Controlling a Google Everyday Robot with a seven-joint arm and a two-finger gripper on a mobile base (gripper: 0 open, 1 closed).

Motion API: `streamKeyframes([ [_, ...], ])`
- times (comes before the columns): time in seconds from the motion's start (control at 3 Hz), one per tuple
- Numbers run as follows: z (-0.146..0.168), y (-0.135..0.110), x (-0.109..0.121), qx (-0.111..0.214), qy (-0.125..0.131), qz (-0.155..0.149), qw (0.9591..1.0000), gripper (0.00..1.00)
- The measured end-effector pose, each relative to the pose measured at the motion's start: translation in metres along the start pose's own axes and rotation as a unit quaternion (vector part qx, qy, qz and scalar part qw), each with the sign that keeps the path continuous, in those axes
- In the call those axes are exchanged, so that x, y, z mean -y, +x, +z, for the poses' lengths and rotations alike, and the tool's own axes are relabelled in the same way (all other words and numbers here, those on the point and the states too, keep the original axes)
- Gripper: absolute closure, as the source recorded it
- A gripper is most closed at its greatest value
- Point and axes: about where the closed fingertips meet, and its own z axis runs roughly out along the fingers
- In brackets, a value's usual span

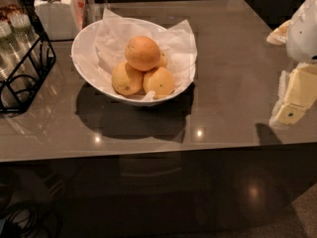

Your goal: Pick orange from white bowl

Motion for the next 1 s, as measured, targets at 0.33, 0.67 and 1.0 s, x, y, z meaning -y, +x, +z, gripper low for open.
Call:
streamKeyframes([
  [0.33, 0.000, 0.000, 0.000, 0.000, 0.000, 0.000, 1.0000, 0.00],
  [0.67, 0.008, -0.017, 0.007, 0.026, -0.027, -0.007, 0.9993, 0.00],
  [1.0, 0.025, -0.070, 0.020, 0.101, -0.084, -0.050, 0.9900, 0.00],
])
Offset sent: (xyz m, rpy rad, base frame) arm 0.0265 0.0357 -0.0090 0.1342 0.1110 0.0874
